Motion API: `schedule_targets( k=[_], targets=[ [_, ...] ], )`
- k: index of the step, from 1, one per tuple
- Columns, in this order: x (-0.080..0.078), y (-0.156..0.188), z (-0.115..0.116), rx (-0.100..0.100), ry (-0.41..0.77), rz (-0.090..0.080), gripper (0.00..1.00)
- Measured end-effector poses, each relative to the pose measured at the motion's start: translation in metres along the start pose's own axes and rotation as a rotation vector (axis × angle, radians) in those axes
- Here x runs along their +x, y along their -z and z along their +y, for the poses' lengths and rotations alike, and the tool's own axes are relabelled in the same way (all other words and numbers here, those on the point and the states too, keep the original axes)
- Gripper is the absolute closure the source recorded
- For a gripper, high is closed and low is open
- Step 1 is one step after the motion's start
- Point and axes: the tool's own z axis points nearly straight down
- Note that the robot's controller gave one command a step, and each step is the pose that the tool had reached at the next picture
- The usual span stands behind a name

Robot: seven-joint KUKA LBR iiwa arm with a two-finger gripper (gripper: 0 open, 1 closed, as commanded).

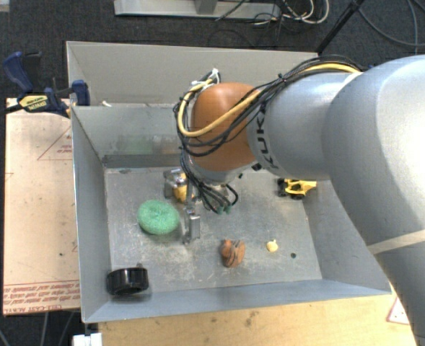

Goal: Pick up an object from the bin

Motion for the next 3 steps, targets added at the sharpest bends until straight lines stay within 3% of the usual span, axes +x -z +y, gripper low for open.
schedule_targets(
  k=[1,2,3],
  targets=[
    [0.000,0.000,0.000,0.000,0.000,0.000,0.00],
    [-0.008,0.000,0.010,0.002,0.077,0.001,0.00],
    [-0.006,-0.001,0.069,0.000,0.002,0.001,1.00]
  ],
)
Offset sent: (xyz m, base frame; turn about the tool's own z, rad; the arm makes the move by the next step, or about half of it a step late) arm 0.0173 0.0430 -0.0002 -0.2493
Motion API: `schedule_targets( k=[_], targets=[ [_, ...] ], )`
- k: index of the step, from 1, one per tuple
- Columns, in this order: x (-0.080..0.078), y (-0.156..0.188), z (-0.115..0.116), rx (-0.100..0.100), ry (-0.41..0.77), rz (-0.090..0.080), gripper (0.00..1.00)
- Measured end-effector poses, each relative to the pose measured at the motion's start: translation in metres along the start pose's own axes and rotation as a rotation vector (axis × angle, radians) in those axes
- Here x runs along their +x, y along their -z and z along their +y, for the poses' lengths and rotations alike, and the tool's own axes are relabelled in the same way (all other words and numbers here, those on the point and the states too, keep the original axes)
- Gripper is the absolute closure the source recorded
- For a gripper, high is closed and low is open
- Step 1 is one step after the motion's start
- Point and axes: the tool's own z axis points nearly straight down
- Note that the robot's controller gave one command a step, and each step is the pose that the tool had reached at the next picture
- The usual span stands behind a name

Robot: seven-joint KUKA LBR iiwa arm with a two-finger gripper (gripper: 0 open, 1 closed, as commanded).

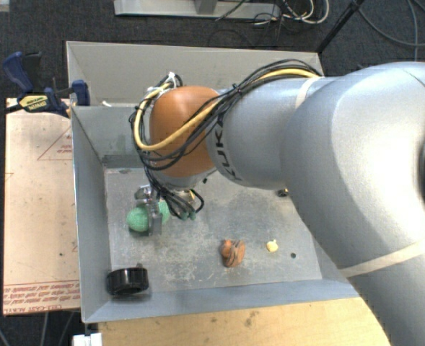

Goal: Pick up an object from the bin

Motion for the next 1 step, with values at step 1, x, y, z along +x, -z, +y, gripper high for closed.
schedule_targets(
  k=[1],
  targets=[
    [0.0000,0.0000,-0.0002,0.000,-0.001,0.000,1.00]
  ],
)
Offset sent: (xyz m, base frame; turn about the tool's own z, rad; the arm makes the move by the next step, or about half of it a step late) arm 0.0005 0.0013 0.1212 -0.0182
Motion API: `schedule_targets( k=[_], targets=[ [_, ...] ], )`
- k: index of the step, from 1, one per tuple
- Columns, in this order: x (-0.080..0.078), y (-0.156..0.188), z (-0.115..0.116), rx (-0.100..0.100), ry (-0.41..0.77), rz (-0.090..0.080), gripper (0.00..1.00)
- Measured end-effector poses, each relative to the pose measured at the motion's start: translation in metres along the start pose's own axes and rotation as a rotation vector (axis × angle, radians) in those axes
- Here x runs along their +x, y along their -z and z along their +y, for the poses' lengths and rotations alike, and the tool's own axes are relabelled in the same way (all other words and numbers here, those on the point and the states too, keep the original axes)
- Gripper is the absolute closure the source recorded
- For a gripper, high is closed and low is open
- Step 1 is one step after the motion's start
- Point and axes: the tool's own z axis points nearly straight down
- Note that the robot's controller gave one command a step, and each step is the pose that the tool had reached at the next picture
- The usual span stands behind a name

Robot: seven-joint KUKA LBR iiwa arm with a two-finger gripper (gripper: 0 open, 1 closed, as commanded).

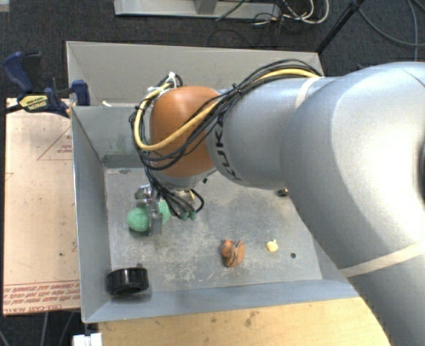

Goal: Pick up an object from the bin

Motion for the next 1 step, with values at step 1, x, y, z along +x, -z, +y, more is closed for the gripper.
schedule_targets(
  k=[1],
  targets=[
    [-0.0018,0.1214,0.0024,0.000,0.018,-0.002,1.00]
  ],
)
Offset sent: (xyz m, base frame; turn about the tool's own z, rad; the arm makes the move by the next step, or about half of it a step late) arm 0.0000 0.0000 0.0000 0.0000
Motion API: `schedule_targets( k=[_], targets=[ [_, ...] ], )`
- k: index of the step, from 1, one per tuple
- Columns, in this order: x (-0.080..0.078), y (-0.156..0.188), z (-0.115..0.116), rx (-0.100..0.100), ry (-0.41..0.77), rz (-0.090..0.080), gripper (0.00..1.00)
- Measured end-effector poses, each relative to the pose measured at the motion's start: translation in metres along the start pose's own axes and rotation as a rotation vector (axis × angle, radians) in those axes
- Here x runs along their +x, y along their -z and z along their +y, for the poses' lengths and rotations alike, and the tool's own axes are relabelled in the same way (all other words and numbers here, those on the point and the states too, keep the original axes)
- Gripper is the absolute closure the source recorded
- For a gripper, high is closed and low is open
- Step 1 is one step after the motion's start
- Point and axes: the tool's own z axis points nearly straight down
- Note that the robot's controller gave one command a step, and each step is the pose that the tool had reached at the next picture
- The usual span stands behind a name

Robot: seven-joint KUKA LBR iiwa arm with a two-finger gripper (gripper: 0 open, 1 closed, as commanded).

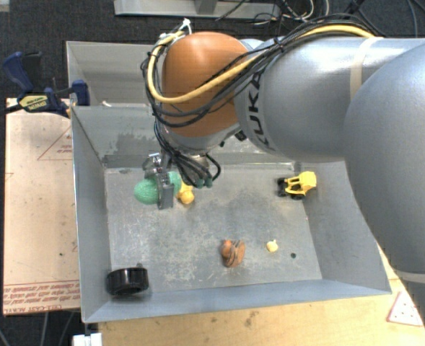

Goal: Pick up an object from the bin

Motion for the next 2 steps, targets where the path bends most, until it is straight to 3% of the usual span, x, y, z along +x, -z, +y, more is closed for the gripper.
schedule_targets(
  k=[1,2],
  targets=[
    [0.000,0.000,0.000,0.000,0.000,0.000,1.00],
    [-0.034,0.093,0.002,0.000,0.004,-0.001,1.00]
  ],
)
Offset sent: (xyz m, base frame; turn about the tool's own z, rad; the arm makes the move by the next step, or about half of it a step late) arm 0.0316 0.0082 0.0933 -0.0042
